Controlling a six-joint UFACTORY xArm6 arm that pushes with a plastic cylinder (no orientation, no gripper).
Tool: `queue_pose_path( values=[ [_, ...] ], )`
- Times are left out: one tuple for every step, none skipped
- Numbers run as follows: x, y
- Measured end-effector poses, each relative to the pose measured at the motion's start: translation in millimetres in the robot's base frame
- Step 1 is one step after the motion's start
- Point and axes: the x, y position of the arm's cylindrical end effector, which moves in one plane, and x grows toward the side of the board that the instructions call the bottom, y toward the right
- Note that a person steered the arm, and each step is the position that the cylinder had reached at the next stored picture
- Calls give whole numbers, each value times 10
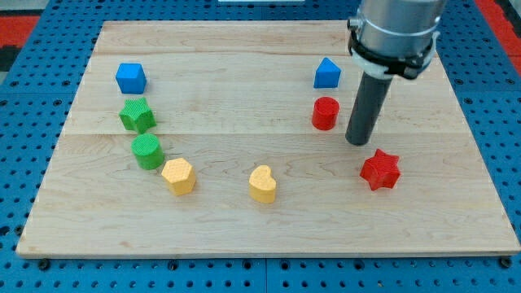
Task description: Move the red circle above the red star
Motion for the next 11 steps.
queue_pose_path(
  values=[
    [144,96],
    [568,334],
    [639,216],
    [101,-249],
    [-23,-1010],
    [-489,-892],
    [-462,-170],
    [183,130],
    [-96,-75],
    [-406,189],
    [-170,924]
  ],
)
